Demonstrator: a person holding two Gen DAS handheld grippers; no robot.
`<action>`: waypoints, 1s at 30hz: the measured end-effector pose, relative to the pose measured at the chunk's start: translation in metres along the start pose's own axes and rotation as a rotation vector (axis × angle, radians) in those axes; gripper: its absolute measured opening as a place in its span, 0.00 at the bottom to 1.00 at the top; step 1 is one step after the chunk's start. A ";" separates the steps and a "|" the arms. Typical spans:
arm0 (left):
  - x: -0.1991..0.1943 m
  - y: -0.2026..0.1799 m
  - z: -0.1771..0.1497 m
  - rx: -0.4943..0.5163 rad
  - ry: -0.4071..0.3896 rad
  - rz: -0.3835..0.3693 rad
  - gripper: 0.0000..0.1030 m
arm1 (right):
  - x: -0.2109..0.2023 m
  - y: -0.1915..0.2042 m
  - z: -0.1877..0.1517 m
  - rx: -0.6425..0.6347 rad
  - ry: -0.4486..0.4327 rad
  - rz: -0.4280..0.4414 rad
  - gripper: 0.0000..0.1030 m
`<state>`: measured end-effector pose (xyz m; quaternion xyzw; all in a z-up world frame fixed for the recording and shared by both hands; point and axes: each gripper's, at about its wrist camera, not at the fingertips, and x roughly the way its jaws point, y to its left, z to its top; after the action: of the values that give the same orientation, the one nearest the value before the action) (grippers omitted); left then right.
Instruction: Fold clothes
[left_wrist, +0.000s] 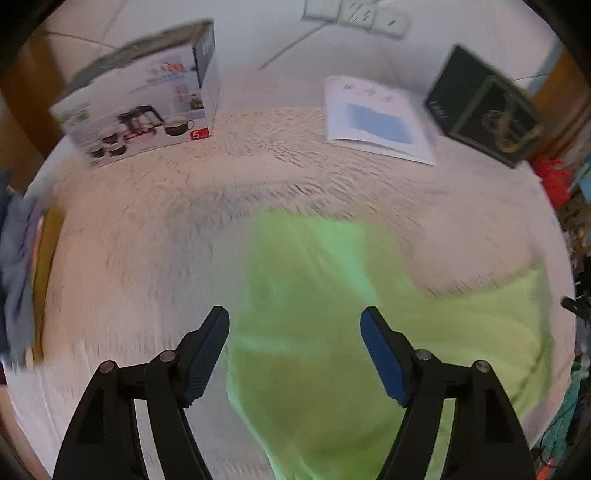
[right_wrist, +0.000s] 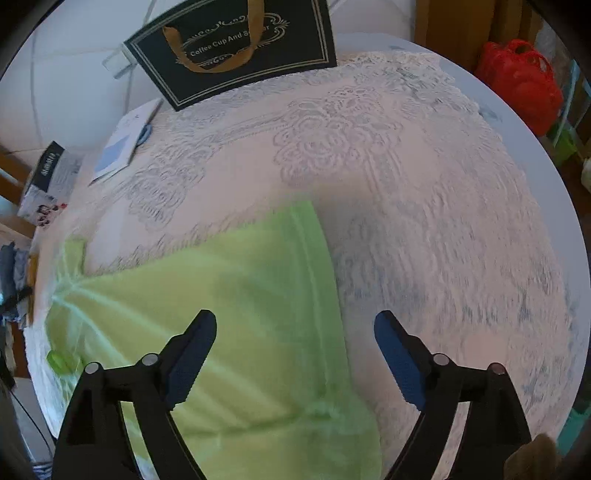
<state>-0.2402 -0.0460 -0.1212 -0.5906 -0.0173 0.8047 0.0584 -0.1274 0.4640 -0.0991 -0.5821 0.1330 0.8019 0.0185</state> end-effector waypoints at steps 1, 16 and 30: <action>0.008 0.000 0.009 -0.010 0.022 0.003 0.72 | 0.002 -0.002 0.008 -0.001 0.011 0.000 0.85; 0.074 -0.007 0.024 0.038 0.084 0.087 0.73 | 0.082 0.023 0.064 -0.076 0.170 0.000 0.94; -0.041 -0.019 -0.033 0.098 -0.123 -0.019 0.02 | 0.019 0.032 0.038 -0.168 -0.010 0.057 0.13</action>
<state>-0.1949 -0.0337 -0.0903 -0.5363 0.0132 0.8387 0.0937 -0.1746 0.4399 -0.0998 -0.5734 0.0817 0.8135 -0.0527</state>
